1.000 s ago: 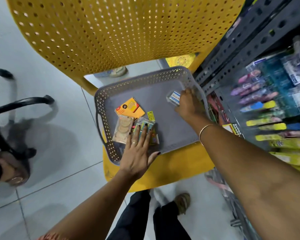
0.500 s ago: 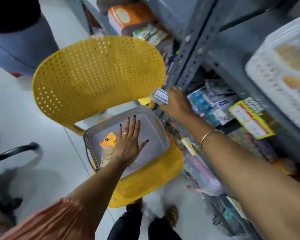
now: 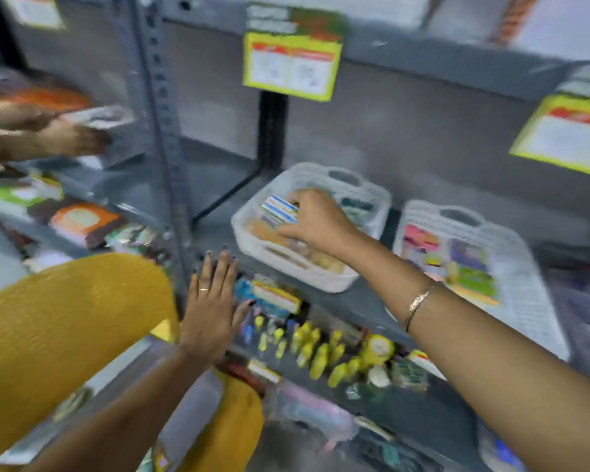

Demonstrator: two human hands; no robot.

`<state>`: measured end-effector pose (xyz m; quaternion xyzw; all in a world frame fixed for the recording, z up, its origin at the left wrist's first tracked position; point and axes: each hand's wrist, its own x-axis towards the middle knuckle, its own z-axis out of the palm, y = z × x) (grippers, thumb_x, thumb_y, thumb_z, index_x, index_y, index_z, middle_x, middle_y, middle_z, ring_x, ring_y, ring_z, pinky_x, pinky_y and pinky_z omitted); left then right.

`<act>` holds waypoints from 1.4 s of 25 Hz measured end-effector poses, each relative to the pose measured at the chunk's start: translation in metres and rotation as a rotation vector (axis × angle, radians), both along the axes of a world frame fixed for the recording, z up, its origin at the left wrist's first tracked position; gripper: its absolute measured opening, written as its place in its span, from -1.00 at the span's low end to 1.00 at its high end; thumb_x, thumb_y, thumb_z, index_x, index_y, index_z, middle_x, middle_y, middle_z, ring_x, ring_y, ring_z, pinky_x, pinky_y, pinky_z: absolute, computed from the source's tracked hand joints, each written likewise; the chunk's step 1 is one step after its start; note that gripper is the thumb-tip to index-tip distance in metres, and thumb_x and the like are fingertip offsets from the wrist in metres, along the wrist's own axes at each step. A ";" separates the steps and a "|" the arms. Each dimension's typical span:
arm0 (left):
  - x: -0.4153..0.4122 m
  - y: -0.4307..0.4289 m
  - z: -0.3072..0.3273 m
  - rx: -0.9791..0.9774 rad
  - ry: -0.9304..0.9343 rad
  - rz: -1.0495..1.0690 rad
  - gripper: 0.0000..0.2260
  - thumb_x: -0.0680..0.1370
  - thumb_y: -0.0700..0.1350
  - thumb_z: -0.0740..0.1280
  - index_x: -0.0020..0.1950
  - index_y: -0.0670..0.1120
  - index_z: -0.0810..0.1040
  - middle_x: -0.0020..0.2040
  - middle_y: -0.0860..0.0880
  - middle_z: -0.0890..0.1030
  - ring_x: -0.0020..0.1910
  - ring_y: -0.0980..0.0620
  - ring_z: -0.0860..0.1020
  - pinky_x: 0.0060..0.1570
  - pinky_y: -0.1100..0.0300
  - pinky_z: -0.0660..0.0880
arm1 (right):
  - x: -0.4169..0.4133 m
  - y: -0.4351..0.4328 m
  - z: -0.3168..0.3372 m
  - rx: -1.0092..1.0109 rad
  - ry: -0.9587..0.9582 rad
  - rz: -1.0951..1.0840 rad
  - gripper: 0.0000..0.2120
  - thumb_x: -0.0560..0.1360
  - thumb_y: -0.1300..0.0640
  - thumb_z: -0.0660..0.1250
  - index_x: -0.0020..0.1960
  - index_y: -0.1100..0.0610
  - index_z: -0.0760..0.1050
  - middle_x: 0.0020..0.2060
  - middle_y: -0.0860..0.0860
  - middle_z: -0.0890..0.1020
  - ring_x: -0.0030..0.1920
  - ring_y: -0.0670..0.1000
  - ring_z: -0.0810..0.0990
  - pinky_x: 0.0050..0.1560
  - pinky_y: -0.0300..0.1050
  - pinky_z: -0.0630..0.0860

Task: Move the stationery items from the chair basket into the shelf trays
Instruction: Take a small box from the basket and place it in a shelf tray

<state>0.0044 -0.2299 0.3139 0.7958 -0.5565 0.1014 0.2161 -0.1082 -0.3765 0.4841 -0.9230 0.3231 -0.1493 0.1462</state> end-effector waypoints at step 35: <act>-0.494 -0.220 0.055 0.376 -0.208 -0.551 -0.31 0.52 0.28 -0.28 0.53 -0.11 -0.17 0.54 -0.10 -0.18 0.48 -0.08 -0.25 0.42 -0.16 -0.06 | -0.573 -0.164 -0.084 0.236 0.537 -0.578 -0.49 0.38 0.34 0.42 0.30 0.12 0.44 0.28 0.17 0.46 0.18 0.17 0.54 0.14 -0.06 0.49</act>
